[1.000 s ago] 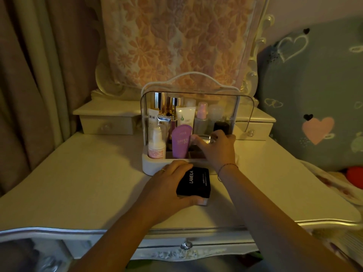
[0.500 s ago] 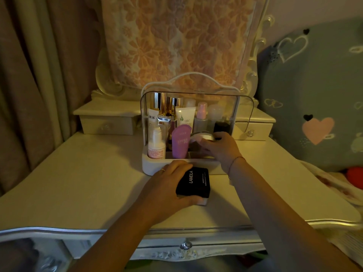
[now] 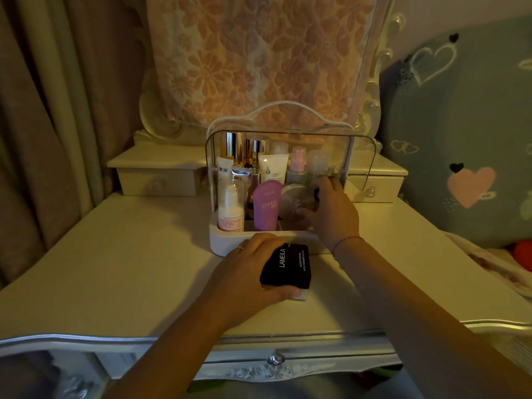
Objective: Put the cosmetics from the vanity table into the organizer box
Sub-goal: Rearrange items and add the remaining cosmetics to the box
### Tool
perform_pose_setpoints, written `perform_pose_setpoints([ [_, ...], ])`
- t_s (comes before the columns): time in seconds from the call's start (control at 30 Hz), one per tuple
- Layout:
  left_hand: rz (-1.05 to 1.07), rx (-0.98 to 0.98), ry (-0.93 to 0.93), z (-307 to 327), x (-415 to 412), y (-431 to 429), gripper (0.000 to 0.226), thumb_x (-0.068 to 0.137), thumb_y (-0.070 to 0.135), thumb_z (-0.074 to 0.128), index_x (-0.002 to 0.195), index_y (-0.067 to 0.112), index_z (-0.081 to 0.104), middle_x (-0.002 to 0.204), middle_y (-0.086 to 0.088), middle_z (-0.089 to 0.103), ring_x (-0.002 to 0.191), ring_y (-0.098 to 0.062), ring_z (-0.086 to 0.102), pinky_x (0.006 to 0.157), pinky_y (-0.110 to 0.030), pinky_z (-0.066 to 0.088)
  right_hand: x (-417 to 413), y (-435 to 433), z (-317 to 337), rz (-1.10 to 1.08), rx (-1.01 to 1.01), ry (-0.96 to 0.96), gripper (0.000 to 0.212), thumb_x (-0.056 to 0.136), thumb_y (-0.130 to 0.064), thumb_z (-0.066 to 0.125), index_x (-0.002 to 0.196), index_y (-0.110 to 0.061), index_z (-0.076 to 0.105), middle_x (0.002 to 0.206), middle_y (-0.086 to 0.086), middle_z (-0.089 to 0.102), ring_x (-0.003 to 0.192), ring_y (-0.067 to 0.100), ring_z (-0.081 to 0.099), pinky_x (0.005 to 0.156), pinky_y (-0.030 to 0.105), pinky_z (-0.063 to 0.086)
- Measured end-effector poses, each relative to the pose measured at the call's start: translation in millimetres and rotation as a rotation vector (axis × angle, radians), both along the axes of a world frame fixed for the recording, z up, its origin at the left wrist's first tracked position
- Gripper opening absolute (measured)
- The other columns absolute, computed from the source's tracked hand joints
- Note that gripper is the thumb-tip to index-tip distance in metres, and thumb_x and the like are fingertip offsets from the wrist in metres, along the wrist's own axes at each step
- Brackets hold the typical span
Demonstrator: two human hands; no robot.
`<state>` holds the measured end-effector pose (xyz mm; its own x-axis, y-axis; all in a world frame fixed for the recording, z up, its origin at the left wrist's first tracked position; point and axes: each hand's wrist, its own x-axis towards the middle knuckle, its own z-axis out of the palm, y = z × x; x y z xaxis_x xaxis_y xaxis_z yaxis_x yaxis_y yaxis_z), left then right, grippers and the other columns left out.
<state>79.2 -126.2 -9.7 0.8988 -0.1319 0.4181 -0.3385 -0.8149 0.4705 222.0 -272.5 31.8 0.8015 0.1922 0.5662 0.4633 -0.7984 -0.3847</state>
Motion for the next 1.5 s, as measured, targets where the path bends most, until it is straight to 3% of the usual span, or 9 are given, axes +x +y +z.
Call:
perform_pose_setpoints([
  [0.13,-0.001,0.003,-0.010,0,0,0,0.074,0.061,0.078,0.055,0.125,0.051,0.028,0.117,0.043,0.025,0.108,0.013,0.031,0.085,-0.007,0.028,1,-1,3,0.063,-0.196,-0.138,0.069,0.069,-0.031,0.080,0.128,-0.023,0.046,0.128,0.009,0.045,0.111,0.033,0.055,0.080,0.037,0.050],
  [0.3,-0.006,0.005,-0.010,1,-1,0,0.074,0.061,0.081,0.052,0.124,0.052,0.026,0.116,0.050,0.022,0.107,0.015,0.029,0.085,-0.006,0.028,4,-1,7,0.101,-0.217,-0.122,0.066,0.070,-0.034,0.079,0.128,-0.023,0.049,0.124,0.007,0.044,0.107,0.030,0.055,0.080,0.035,0.049],
  [0.73,0.109,0.021,-0.162,6,-6,-2,0.063,0.076,0.072,0.042,0.124,0.030,0.046,0.126,0.015,0.046,0.106,0.006,0.036,0.084,-0.021,0.035,1,3,5,0.065,-0.086,-0.095,0.057,0.078,-0.039,0.071,0.126,-0.022,0.046,0.130,0.003,0.046,0.105,0.027,0.059,0.076,0.036,0.054],
  [0.87,0.151,-0.091,-0.226,12,-8,1,0.054,0.081,0.066,0.040,0.121,0.030,0.050,0.118,0.022,0.043,0.108,0.007,0.037,0.086,-0.013,0.031,-1,-5,8,0.082,-0.024,-0.080,0.052,0.078,-0.037,0.071,0.122,-0.022,0.048,0.123,0.004,0.050,0.099,0.025,0.059,0.073,0.038,0.054],
  [1.03,0.084,-0.021,-0.071,8,-9,0,0.071,0.071,0.078,0.040,0.130,0.037,0.041,0.123,0.032,0.031,0.113,0.012,0.026,0.092,-0.012,0.021,-8,-28,8,0.181,0.164,-0.044,0.049,0.075,-0.037,0.075,0.115,-0.020,0.052,0.102,-0.007,0.046,0.079,0.007,0.045,0.058,0.014,0.033],
  [1.13,0.076,0.027,0.000,5,-6,-2,0.075,0.070,0.080,0.042,0.133,0.040,0.036,0.126,0.031,0.028,0.115,0.010,0.024,0.095,-0.019,0.020,-14,-41,10,0.201,0.191,0.025,0.033,0.080,-0.035,0.071,0.106,-0.020,0.059,0.095,-0.006,0.055,0.080,0.009,0.051,0.064,0.015,0.039],
  [1.23,0.085,0.008,-0.015,4,-6,-6,0.072,0.069,0.078,0.044,0.130,0.041,0.038,0.123,0.031,0.031,0.113,0.007,0.028,0.094,-0.021,0.023,-21,-41,14,0.277,0.044,0.106,0.012,0.085,-0.031,0.065,0.092,-0.021,0.067,0.087,-0.004,0.065,0.082,0.013,0.059,0.071,0.028,0.047],
  [1.37,0.072,-0.006,-0.017,2,-8,-9,0.071,0.063,0.078,0.050,0.125,0.044,0.039,0.116,0.030,0.035,0.107,0.006,0.032,0.089,-0.019,0.031,-21,-29,17,0.352,-0.345,0.373,0.035,0.088,-0.049,0.054,0.102,-0.019,0.065,0.099,0.000,0.065,0.091,0.018,0.058,0.080,0.034,0.049],
  [1.5,0.057,-0.067,0.024,3,-9,-10,0.076,0.058,0.079,0.056,0.124,0.049,0.032,0.114,0.037,0.029,0.107,0.005,0.037,0.083,-0.016,0.038,-16,-21,18,0.354,-0.477,0.517,0.048,0.090,-0.057,0.046,0.115,-0.020,0.061,0.108,0.002,0.064,0.100,0.020,0.058,0.091,0.038,0.048],
])
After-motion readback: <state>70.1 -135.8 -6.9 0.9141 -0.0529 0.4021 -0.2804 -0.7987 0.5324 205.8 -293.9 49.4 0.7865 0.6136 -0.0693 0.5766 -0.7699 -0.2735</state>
